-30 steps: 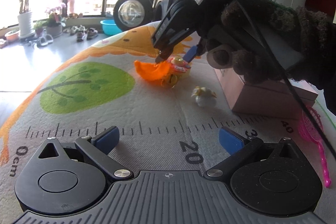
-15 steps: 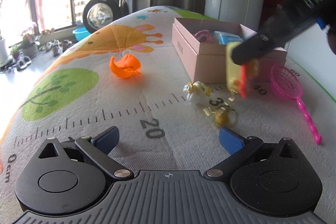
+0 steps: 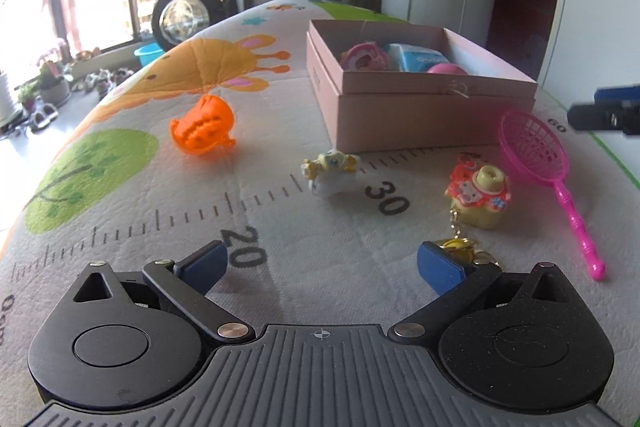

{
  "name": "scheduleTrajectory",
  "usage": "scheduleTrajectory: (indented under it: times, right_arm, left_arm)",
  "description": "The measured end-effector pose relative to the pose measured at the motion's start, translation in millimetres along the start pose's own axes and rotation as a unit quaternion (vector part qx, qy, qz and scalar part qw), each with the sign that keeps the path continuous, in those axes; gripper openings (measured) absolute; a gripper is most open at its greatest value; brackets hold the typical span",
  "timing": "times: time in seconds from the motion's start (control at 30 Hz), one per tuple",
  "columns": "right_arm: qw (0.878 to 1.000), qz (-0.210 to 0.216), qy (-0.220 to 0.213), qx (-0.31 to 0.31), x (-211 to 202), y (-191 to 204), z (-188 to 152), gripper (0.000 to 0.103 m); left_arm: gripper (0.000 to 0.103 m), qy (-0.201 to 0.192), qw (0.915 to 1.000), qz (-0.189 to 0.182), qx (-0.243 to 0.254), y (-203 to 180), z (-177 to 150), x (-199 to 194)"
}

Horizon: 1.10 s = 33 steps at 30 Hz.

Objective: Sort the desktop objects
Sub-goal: 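Set the red lens toy on the mat and grasp the pink net with the right tool, then lift the pink net and carry it toward the pink box with the right tool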

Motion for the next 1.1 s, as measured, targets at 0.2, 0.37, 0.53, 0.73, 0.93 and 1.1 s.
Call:
scheduleTrajectory:
  times: [0.2, 0.37, 0.53, 0.73, 0.93, 1.1]
  right_arm:
    - [0.999, 0.006, 0.027, -0.023, 5.2, 12.5, -45.9, 0.088]
    - [0.998, -0.024, -0.009, -0.064, 10.3, 23.2, -36.3, 0.095]
    - [0.989, -0.047, -0.045, -0.131, 18.8, 41.8, -27.4, 0.081]
    - [0.970, -0.058, -0.073, -0.225, 18.1, 80.8, -38.3, 0.048]
    - [0.973, -0.075, -0.035, -0.217, 35.7, 78.5, -37.4, 0.008]
    - [0.996, 0.082, -0.002, -0.046, 10.5, 41.7, -7.7, 0.007]
  left_arm:
    - [0.103, -0.001, 0.9995, 0.009, 0.031, -25.4, 18.1, 12.3]
    - [0.103, 0.004, 0.9987, 0.028, 0.041, -36.2, 28.5, 20.2]
    - [0.103, 0.007, 0.9983, 0.040, 0.042, -36.4, 25.8, 15.8]
    - [0.103, -0.010, 0.9989, 0.043, 0.012, -24.9, 22.0, 2.6]
    - [0.103, -0.009, 0.9990, 0.040, -0.020, -10.4, 7.8, 1.5]
    - [0.103, -0.006, 0.9987, 0.038, -0.034, -4.3, -3.1, 5.4]
Point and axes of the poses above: each gripper's, at about its wrist camera, not at the fingertips, and x roughly the way its jaws point, y to its left, z to its top, the point moved 3 cm from there along x, roughly the way its jaws point, and after that the axes turned 12 degrees about -z, right-handed, at the moved point
